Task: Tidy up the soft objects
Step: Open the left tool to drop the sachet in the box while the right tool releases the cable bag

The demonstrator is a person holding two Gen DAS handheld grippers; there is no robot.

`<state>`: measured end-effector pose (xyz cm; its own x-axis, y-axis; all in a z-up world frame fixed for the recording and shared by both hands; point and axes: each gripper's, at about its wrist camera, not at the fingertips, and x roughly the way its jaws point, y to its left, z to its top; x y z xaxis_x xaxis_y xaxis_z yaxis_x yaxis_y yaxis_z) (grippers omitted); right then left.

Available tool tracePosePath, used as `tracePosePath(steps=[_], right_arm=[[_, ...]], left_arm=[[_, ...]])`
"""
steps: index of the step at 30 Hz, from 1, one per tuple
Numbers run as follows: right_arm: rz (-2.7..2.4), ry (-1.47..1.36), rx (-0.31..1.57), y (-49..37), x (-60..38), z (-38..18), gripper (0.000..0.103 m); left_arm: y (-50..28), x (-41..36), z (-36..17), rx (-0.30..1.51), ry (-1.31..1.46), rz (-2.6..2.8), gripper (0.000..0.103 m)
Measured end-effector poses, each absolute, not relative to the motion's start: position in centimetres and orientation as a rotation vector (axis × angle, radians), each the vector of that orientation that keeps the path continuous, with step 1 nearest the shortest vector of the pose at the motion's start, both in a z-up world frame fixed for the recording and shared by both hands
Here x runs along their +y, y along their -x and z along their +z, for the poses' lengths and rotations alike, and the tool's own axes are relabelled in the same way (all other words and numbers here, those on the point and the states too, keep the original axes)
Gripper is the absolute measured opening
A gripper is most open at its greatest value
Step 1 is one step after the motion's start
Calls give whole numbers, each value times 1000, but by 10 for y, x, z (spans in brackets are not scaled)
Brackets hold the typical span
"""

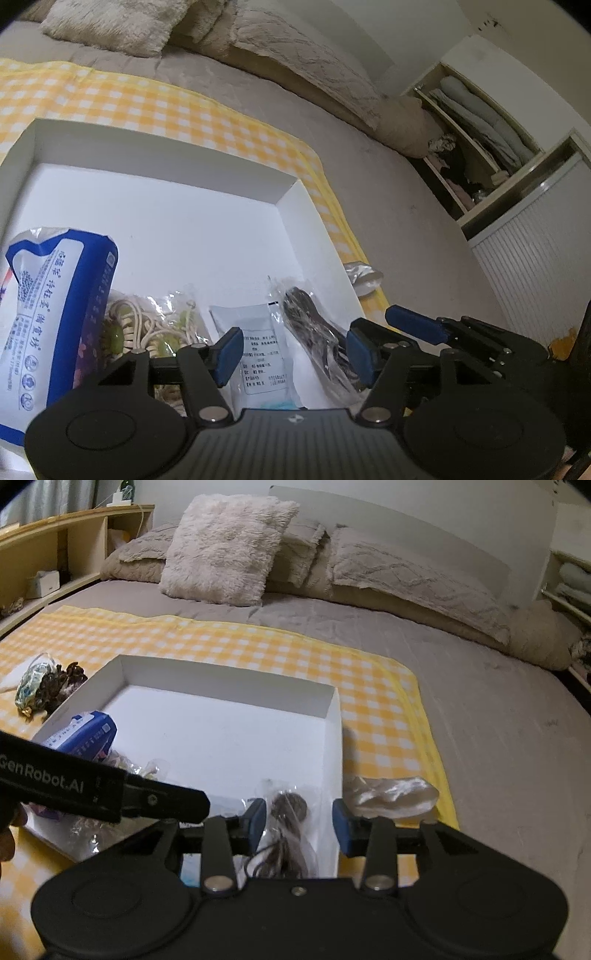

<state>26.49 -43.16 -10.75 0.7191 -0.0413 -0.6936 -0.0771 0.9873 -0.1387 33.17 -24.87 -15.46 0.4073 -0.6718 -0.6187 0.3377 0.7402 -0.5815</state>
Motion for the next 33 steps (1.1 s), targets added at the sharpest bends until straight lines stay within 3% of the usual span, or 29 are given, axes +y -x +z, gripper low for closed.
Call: tracePosePath(steps=[2,4,13,21,33], right_arm=[[36,149,796,-264,-434,-106,38],[75,136,830,-263,-434,-104,23],[75,193,976,-273,-427,-139,11],[57,112,964,-266,-434,-135,11],[19,-4,785,-227,-440,-76,15]], left_arm=[[-330,-250,-152,950,376,-668,62],[-328,-251,-149,942,354,-677,61],[-322,-258,-146,941,254,-689,61],[-317,-253,-135,899,186,-700,61],[-296,-231,-107,814,83,-675,61]])
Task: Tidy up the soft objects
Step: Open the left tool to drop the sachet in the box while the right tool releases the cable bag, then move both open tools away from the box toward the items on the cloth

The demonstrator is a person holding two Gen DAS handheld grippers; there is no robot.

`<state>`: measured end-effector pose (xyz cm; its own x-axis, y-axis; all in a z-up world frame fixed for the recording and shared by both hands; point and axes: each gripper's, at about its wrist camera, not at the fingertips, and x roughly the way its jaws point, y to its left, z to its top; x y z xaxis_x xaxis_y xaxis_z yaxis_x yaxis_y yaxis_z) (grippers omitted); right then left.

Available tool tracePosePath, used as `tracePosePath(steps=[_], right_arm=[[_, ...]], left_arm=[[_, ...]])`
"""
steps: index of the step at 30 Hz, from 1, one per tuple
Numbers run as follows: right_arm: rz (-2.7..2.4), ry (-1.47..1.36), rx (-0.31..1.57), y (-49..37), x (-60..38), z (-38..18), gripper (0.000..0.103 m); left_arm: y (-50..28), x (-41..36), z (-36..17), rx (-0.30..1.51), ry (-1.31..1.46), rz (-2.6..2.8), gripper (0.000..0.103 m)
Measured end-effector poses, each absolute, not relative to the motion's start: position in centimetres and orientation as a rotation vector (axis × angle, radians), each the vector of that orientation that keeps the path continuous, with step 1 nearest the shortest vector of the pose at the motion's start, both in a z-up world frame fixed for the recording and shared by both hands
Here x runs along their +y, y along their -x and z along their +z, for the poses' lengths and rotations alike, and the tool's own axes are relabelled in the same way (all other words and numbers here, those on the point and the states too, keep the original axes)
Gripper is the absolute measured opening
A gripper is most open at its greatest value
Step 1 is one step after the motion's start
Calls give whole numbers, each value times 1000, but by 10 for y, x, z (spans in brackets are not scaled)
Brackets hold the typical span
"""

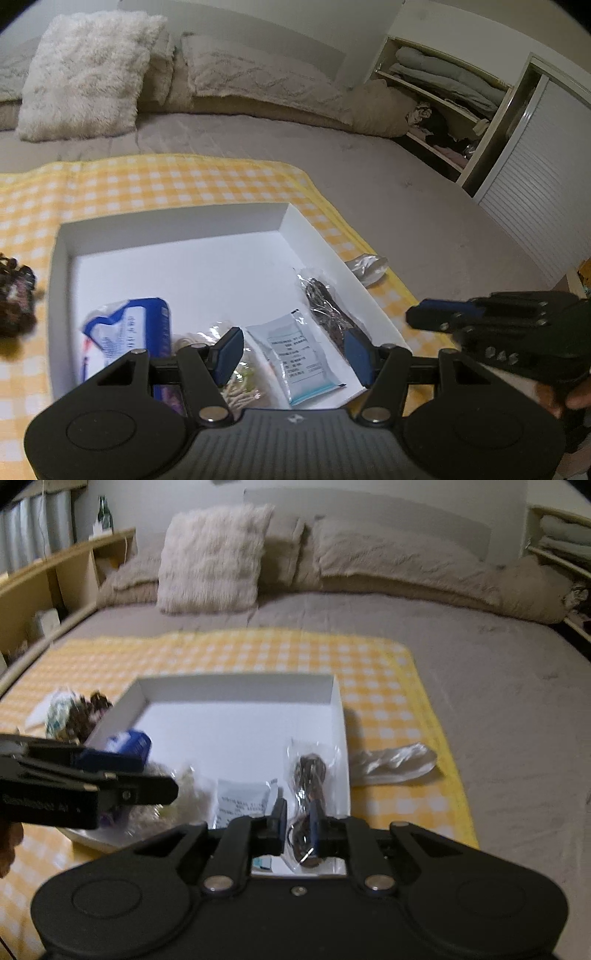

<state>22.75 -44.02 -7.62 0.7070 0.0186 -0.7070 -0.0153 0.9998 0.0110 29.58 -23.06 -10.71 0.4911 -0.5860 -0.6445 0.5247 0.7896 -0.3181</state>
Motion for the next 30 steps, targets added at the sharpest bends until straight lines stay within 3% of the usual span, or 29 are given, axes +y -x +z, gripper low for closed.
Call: tracePosePath(steps=[9,18,24,30], right_arm=[[-12,-31,710,-200,-430,-52,28],[-48,-83,644,-175,-413,-35,54],[-68,-89,619,-162,-407,-31,73],[-93,-88,593,-151,-403,-31,87]], left_arm=[[-273,-205,-82,750,32,-636,63],[-251,-180,-67,696,11,-574,94],[-236,-167,-56,642,-10,-538,103],[-225,-158,-53,617,-29,-518,103]])
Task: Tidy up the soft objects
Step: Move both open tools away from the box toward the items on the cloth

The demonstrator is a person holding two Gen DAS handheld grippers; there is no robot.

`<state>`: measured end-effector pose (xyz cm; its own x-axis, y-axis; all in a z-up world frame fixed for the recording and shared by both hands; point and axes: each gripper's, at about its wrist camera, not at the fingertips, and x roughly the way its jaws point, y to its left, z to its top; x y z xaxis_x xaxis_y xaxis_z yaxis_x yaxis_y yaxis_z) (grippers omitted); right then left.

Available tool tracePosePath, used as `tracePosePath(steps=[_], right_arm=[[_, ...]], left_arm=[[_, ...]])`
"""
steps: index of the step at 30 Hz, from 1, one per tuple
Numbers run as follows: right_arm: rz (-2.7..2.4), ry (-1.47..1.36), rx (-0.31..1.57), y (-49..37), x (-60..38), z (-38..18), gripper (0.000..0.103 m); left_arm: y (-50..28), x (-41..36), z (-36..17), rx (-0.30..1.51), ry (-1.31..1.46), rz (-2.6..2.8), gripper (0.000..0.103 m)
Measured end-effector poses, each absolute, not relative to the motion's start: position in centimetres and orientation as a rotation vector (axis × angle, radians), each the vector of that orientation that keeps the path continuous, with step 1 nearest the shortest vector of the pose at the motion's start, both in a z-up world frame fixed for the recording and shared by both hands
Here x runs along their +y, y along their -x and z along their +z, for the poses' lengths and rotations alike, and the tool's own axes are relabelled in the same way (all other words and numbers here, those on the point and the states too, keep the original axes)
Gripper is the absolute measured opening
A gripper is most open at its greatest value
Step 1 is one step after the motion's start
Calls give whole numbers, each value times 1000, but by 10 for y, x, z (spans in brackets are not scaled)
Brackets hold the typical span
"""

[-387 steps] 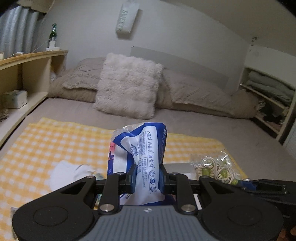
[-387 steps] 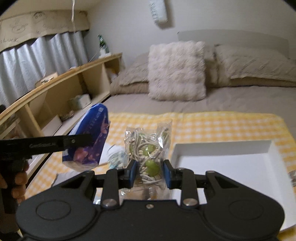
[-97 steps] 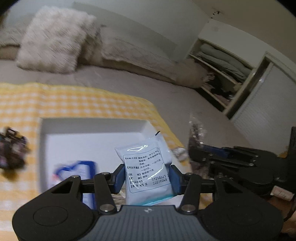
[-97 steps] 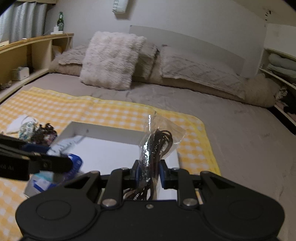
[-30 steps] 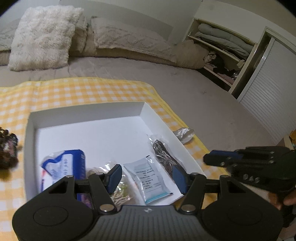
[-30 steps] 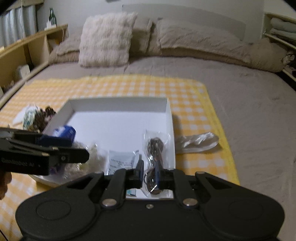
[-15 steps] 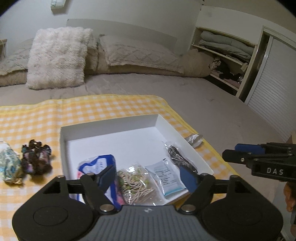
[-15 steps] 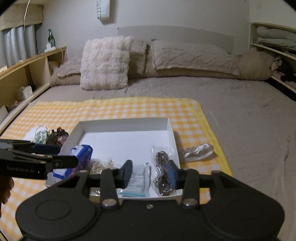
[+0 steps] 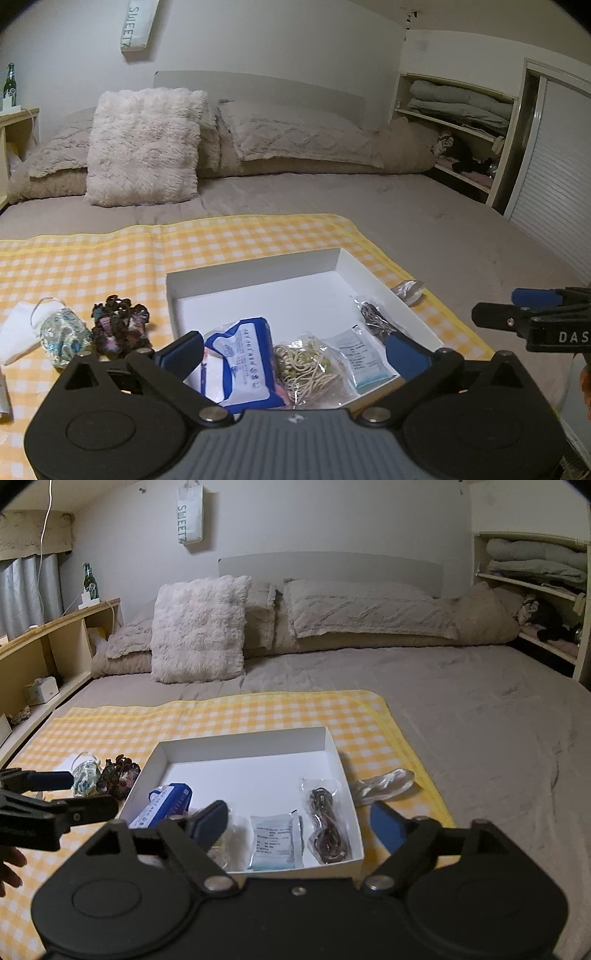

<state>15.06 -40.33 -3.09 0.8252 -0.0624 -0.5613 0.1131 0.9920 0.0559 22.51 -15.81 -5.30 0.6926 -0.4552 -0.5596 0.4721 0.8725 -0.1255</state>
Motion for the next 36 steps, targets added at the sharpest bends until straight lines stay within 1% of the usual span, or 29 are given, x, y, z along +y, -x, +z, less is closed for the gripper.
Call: tracePosePath(steps=[3,21,36], right_arm=[[-107,-85,575,-145,-401,-32,103],[-109,-75,528,-152,-387,-29,103],[6,-28,532,-204,-317,-25,103]], left_arm=[[-222,-153,-53,608,-32,-507,103],[-222,-108,-44,559,-32,-376,103],[-234,-28,-43,545,-25,-202,103]])
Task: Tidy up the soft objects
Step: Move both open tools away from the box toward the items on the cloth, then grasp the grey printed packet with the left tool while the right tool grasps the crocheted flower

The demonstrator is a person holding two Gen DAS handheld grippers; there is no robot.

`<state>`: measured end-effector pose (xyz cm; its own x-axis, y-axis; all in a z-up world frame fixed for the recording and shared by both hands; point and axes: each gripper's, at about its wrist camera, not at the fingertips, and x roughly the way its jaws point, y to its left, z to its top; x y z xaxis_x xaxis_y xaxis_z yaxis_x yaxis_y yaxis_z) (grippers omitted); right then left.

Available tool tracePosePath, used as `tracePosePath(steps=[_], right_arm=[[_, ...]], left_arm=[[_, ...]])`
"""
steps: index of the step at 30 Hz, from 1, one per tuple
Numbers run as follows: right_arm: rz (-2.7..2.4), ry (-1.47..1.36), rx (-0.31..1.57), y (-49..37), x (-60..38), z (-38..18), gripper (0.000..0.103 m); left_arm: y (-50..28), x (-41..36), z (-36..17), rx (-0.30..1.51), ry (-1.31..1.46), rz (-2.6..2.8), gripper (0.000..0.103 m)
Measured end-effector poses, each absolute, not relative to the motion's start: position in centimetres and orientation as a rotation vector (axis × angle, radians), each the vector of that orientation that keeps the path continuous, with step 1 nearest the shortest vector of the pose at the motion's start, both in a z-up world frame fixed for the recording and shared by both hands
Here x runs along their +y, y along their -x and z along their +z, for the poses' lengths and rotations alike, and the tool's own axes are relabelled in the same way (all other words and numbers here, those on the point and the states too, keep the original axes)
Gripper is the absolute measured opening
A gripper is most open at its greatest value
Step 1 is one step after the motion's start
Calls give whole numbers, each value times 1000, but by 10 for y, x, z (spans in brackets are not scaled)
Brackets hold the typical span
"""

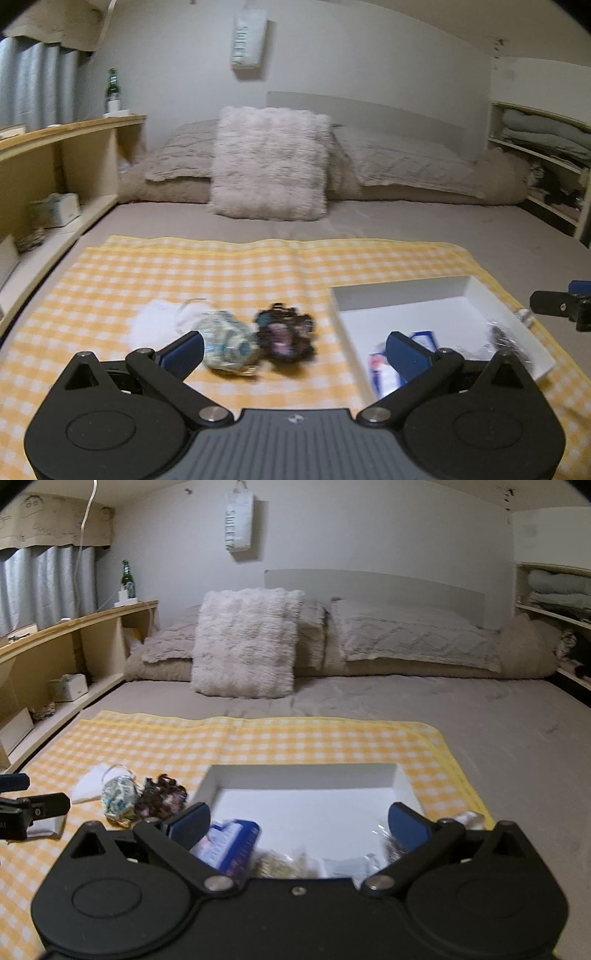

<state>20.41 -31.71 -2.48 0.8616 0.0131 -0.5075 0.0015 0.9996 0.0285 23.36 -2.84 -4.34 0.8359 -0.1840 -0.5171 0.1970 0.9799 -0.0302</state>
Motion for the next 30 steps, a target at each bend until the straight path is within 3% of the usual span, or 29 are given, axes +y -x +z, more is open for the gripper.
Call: tracePosePath(steps=[22,30], right_arm=[[185,-23,501,-276,-205,-28,103],[207,-27,549,-314,-180,-47,103]], left_arm=[[-264,96,-83,606,-74,17,103],[-285,126,-106,660,-223,-61,103]])
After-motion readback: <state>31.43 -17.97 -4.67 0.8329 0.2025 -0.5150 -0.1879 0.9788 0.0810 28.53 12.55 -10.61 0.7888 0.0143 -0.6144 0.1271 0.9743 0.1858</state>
